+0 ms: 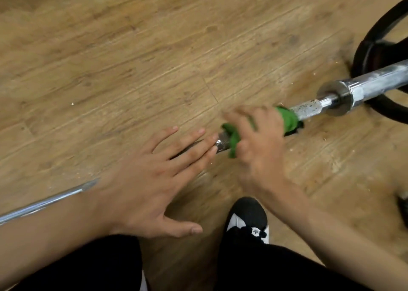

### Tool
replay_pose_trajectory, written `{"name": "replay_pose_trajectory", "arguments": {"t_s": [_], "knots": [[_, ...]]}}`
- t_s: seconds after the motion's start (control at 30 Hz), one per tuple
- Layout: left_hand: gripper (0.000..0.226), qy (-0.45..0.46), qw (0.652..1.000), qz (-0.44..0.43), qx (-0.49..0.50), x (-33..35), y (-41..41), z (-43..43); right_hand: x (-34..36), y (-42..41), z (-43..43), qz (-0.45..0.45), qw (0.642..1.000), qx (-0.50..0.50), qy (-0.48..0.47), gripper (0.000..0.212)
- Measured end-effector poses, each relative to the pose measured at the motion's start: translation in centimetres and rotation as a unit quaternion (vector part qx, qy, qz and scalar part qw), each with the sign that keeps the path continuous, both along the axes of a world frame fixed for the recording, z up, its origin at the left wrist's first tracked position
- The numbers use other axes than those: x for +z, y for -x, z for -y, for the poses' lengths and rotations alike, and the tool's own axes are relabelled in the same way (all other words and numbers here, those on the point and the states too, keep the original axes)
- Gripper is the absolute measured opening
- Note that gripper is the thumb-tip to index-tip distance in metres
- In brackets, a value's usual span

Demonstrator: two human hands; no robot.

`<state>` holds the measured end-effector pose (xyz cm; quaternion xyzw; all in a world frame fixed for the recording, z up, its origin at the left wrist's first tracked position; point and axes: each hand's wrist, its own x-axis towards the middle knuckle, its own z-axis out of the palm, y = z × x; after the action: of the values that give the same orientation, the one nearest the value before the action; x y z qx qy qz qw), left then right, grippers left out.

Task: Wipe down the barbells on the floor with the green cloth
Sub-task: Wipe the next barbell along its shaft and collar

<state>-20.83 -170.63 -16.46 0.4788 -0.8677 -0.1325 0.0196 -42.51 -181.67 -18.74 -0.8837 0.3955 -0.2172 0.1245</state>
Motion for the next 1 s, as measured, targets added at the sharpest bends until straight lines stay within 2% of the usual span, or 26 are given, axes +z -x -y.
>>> {"name": "replay_pose_trajectory", "arguments": {"t_s": [0.1, 0.17, 0.33, 0.4, 0.43, 0.53, 0.6, 0.67, 0.7, 0.77, 0.83, 0.9, 0.97, 1.0], "knots": [[0.11, 0.013, 1.0, 0.012, -0.006, 0.0, 0.7, -0.7, -0.2, 0.7, -0.3, -0.025, 0.992, 0.116, 0.03, 0.087], [0.109, 0.019, 1.0, 0.014, -0.01, 0.0, 1.1, -1.1, -0.7, 3.1, 1.4, -0.035, 0.99, 0.11, 0.078, 0.085], [0.106, 0.021, 1.0, 0.022, -0.007, -0.2, 2.0, -1.9, -0.6, 7.8, 5.0, 0.013, 0.986, -0.146, 0.082, 0.076], [0.104, 0.029, 0.999, 0.029, -0.01, -0.3, 2.2, -2.1, -0.4, 6.6, 4.5, 0.049, 0.974, -0.214, 0.054, 0.081], [0.102, 0.031, 0.999, 0.033, -0.013, -0.4, 2.3, -2.1, -0.3, 5.2, 3.4, 0.059, 0.974, -0.216, 0.04, 0.086], [0.097, 0.031, 0.999, 0.036, -0.017, -0.6, 2.3, -2.1, -0.7, 1.1, -1.7, 0.035, 0.996, -0.067, 0.038, 0.088], [0.093, 0.038, 0.999, 0.035, -0.016, -0.6, 2.1, -2.0, -0.7, 0.9, -2.6, 0.014, 0.998, 0.04, 0.041, 0.086], [0.09, 0.049, 0.998, 0.033, -0.016, -0.5, 2.0, -1.8, -0.8, 2.8, -0.6, -0.014, 0.993, 0.095, 0.066, 0.083], [0.089, 0.051, 0.998, 0.032, -0.015, -0.6, 1.9, -1.7, -0.8, 4.1, 0.7, -0.02, 0.992, 0.092, 0.079, 0.081], [0.089, 0.055, 0.998, 0.032, -0.008, -0.7, 1.6, -1.5, -0.9, 6.4, 3.4, -0.019, 0.996, 0.016, 0.081, 0.078], [0.089, 0.058, 0.998, 0.035, -0.005, -0.9, 1.5, -1.3, -0.5, 8.1, 5.9, -0.019, 0.992, -0.102, 0.066, 0.077], [0.09, 0.058, 0.998, 0.036, -0.001, -1.0, 1.3, -1.1, 0.0, 7.6, 6.6, 0.018, 0.983, -0.175, 0.061, 0.079], [0.092, 0.058, 0.998, 0.035, -0.001, -1.1, 0.9, -0.7, 0.2, 4.6, 5.2, 0.031, 0.981, -0.185, 0.041, 0.083], [0.092, 0.059, 0.998, 0.035, -0.001, -1.1, 0.7, -0.5, 0.2, 3.0, 3.8, 0.018, 0.988, -0.152, 0.033, 0.084]]}}
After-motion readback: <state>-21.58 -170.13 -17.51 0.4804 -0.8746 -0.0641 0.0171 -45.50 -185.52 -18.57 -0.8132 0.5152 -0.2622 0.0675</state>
